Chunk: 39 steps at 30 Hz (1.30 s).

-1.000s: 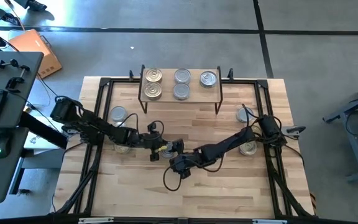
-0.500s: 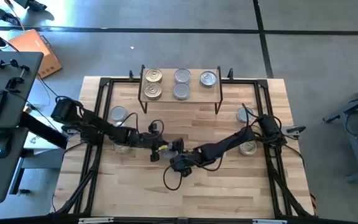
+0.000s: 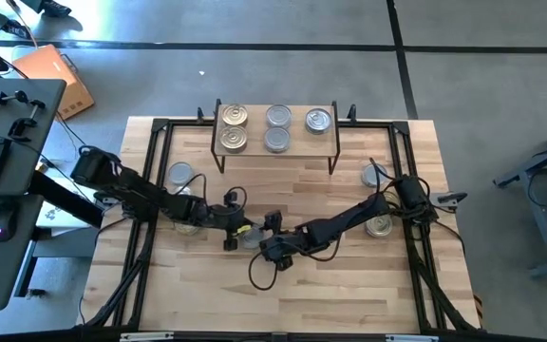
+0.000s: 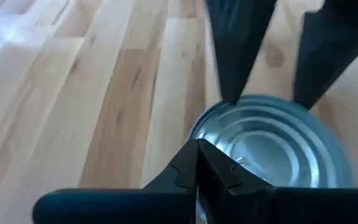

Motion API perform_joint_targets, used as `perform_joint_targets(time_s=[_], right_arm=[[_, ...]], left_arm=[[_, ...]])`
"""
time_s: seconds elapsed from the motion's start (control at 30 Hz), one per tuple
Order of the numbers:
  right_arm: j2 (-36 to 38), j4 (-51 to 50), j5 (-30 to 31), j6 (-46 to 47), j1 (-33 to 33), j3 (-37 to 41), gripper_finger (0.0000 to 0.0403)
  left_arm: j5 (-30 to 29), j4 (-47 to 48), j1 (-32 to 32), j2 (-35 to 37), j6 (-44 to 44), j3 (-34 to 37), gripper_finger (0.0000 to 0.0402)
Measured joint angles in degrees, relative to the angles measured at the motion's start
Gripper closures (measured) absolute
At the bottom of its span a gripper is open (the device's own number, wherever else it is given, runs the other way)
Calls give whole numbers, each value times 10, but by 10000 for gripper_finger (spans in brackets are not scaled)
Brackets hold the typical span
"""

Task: Stack canned seafood by type on shelf
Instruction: Put the bottom left green tuna can on the shelf aligned with the other green tuna can

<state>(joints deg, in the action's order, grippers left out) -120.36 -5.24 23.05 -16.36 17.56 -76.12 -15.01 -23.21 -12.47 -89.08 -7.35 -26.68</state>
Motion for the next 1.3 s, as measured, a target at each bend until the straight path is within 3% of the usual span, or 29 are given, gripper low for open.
perform_joint_targets(time_s=[0.43,0.93,1.17,1.3], right_arm=[[0,23,-23,-6,1,0,87],[0,28,-22,-21,1,0,87],[0,5,-25,45,1,0,87],[0,0,-74,78,1,0,96]], left_arm=[[-5,-24,30,-56,-4,-5,402],[68,-49,50,-74,-38,-5,402],[107,-84,24,-70,-45,-2,402],[107,-74,16,-51,-45,0,401]])
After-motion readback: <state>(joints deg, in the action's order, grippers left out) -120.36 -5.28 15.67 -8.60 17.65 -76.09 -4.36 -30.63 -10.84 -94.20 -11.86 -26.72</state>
